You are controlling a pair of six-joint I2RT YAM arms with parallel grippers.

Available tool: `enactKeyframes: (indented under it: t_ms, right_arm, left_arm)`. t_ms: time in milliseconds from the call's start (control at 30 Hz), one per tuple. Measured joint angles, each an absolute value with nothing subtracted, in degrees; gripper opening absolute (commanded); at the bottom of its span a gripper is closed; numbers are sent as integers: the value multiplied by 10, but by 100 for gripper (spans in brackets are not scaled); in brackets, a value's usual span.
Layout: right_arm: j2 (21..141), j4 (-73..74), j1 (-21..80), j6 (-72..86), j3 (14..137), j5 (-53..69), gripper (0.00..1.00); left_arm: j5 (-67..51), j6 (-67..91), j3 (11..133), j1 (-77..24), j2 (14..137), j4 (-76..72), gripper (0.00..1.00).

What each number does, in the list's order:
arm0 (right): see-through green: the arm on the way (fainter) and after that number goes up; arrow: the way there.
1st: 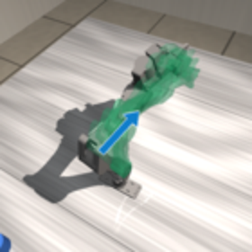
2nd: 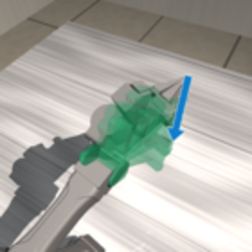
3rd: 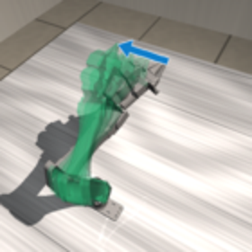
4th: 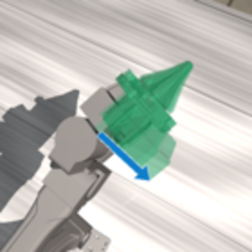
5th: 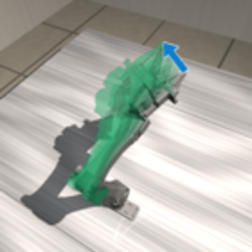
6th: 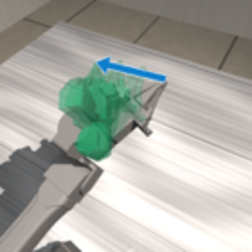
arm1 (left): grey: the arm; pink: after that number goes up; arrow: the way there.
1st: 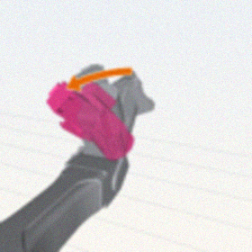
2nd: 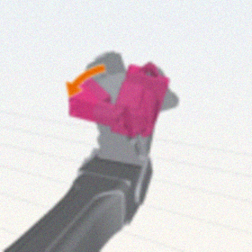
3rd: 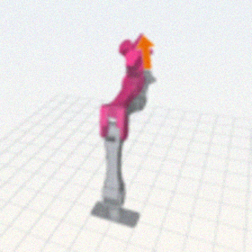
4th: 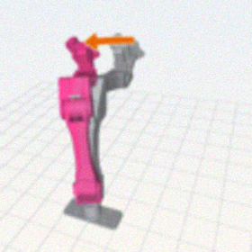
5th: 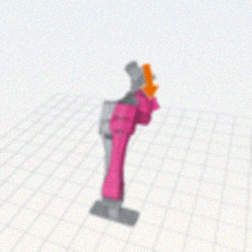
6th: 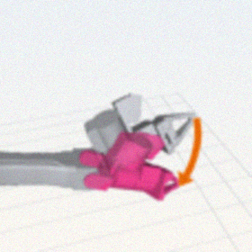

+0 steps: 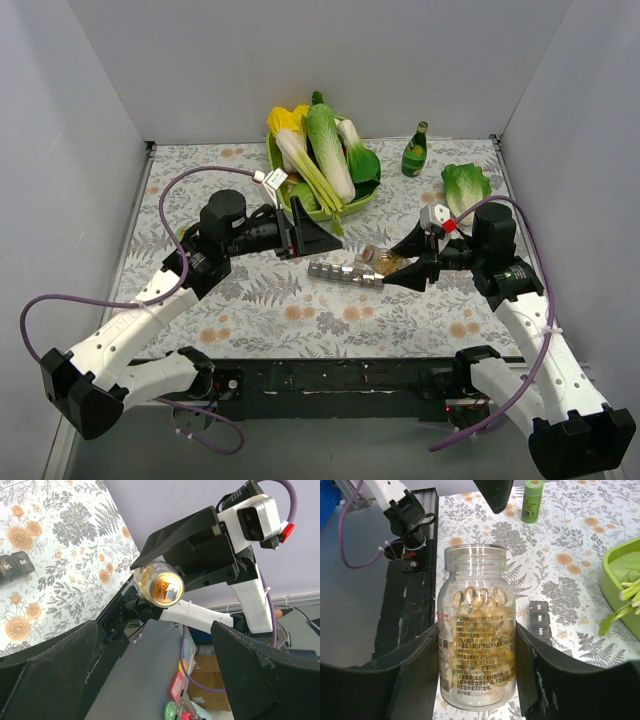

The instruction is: Sort the pills into containers

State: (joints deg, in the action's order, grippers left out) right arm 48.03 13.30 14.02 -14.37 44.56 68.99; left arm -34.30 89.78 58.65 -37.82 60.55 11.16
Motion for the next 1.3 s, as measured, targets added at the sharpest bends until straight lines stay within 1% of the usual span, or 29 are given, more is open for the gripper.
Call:
enactKeyframes:
  t_ms: [267, 433, 667, 933, 1300]
  right_arm:
    - [479, 213, 135, -259, 470, 661, 1]
    - [465, 247, 135, -321, 486, 628, 1]
    - [454, 277, 136, -382, 508, 567, 1]
    - [453, 303, 148, -427, 512, 519, 1]
    - [446, 304, 155, -437, 512, 511, 1]
  left_arm:
    - [-331, 962, 567, -378, 566, 109, 98]
    - [-331, 1011, 567, -378, 567, 101, 98]
    - [-330, 1064, 568, -399, 626, 94, 98]
    - [-279, 1096, 597, -454, 695, 100, 98]
    - [-233, 1106, 618, -478, 750, 90, 86]
